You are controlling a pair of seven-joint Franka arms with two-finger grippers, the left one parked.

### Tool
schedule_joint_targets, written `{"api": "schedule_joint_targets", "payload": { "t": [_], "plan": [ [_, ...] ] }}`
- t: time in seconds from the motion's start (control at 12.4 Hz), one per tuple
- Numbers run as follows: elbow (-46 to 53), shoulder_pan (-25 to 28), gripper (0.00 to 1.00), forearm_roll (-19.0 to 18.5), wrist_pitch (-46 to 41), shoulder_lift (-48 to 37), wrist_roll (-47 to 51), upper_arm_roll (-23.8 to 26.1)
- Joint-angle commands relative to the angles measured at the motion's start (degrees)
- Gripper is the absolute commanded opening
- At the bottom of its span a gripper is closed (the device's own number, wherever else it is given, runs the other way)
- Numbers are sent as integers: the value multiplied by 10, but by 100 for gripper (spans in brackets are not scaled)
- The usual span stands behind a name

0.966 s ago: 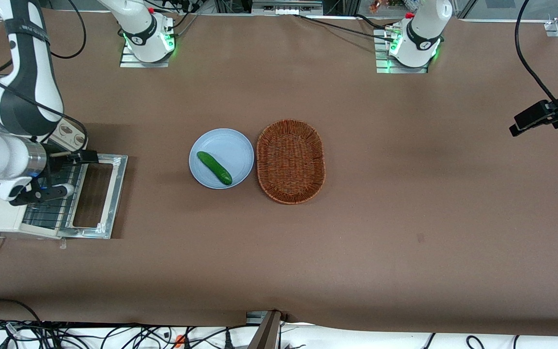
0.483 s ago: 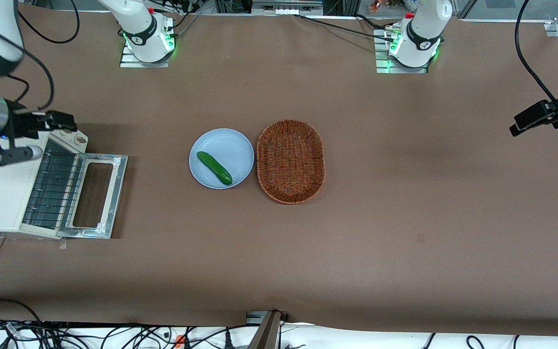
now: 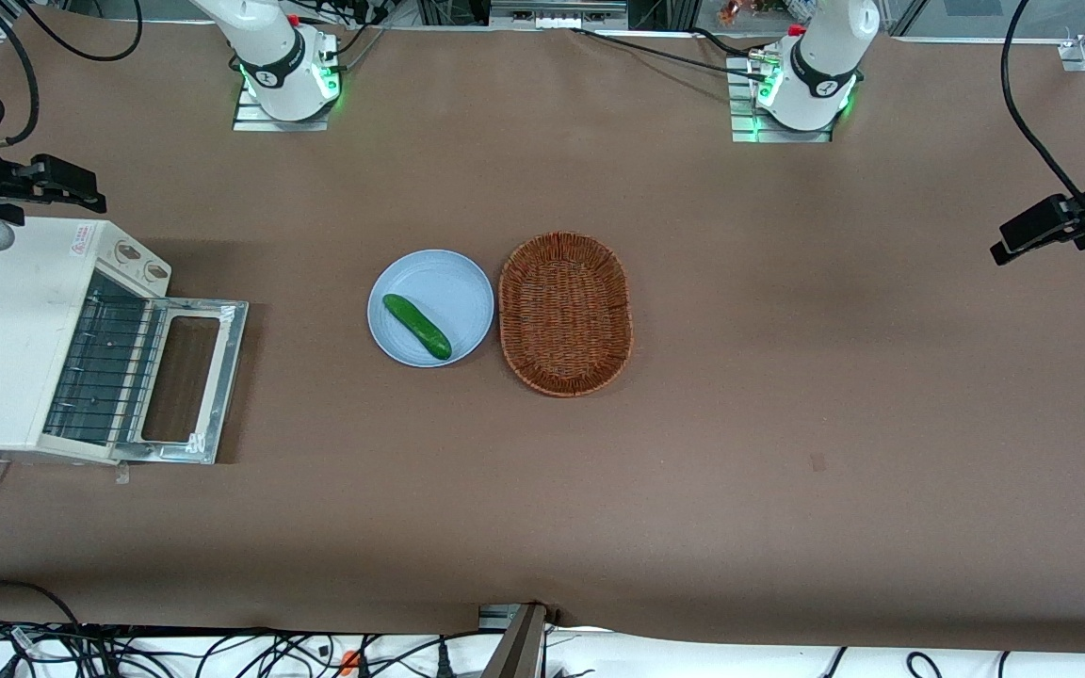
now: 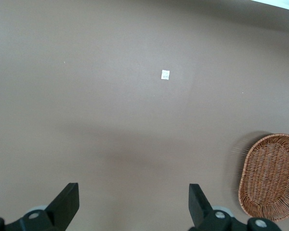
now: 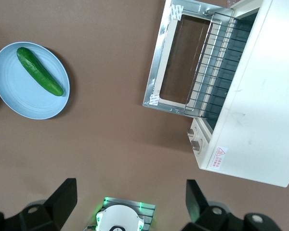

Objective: Open oven door with right arm only

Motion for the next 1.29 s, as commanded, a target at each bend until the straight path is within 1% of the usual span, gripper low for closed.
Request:
{"api": "schedule_joint_targets", "payload": {
  "t": [0.0, 0.16, 0.24, 0.48, 0.64, 0.81, 0.89, 1.05, 1.21],
  "plan": [
    [-12, -7, 100, 2, -5, -24, -2, 7],
    [-9, -7, 100, -4, -2, -27, -10, 3],
    [-8, -7, 100, -17, -5, -26, -4, 6],
    [-8, -8, 100, -18, -1, -23, -9, -2],
    [-8, -9, 100, -17, 2, -20, -1, -24],
    [-8, -7, 100, -19, 10, -21, 0, -25],
    [-8, -7, 100, -14, 10, -22, 5, -23],
    [-8, -6, 100, -13, 10, -24, 67, -17],
    [-8, -5, 100, -13, 10, -24, 74, -17]
  ]
}}
